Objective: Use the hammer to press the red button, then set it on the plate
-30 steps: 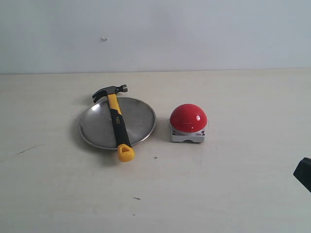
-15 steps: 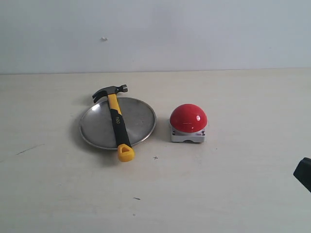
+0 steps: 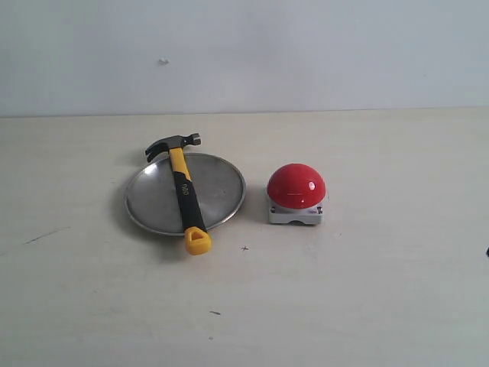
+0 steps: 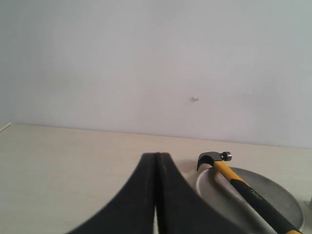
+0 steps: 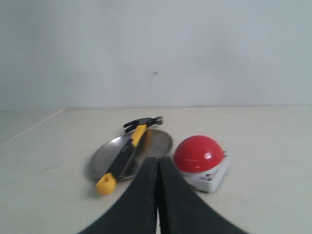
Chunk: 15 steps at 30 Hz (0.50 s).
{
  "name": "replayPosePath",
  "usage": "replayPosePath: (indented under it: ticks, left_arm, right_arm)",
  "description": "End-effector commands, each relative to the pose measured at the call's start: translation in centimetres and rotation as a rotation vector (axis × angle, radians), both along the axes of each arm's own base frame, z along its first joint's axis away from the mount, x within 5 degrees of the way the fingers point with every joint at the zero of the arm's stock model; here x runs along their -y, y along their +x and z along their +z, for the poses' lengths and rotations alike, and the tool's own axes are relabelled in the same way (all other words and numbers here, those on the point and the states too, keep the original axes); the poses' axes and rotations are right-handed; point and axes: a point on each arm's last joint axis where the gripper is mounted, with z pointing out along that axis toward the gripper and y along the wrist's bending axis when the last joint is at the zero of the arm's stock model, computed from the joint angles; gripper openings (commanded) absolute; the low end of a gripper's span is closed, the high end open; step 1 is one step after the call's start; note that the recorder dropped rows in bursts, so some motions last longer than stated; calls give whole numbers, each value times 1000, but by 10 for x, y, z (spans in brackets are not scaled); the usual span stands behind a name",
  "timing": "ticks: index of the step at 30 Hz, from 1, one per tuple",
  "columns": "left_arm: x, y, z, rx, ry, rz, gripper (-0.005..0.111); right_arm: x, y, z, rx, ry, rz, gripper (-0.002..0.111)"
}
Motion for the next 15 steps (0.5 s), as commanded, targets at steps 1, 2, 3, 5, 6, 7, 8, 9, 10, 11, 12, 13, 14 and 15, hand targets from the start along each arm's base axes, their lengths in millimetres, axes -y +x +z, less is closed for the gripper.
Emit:
replayPosePath:
  ticks: [1,2,3,5,6,7,8,9,10,11,12,13,14,15]
  left_arm:
    - [0,0,-1,3,-6,1,0]
    - [0,0,-1,3,-6,1,0]
    - [0,0,-1,3,-6,1,0]
    - [0,0,-1,3,-6,1,0]
    - [0,0,-1,3,-6,1,0]
    - [0,0,-1,3,-6,1,0]
    - [0,0,-1,3,-6,1,0]
    - [0,0,-1,3,-6,1,0]
    - [0,0,-1,3,-6,1,0]
    - [0,0,-1,3,-6,1,0]
    - [0,0,-1,3,-6,1,0]
    - [0,0,-1,3,-6,1,0]
    - [0,0,-1,3,-6,1,0]
    - [0,0,-1,3,-6,1,0]
  right_arm:
    - [14,3,0,10,24,-218,0]
    - [18,3,0,9,40,-276,0]
    - [22,3,1,14,53,-328,0]
    - [27,2,1,25,54,-404,0]
    - [28,1,1,32,55,-430,0]
    - [30,-1,1,34,53,-465,0]
    - [32,-2,1,39,49,-489,0]
    - [33,-4,0,39,32,-508,0]
    - [34,-5,0,40,15,-523,0]
    - [34,-7,-1,42,3,-530,0]
    - [35,-8,-2,40,3,-539,0]
    - [35,-8,-3,27,-1,-541,0]
    - [35,-8,-3,23,-1,-542,0]
    - [35,-8,-3,23,-1,-542,0]
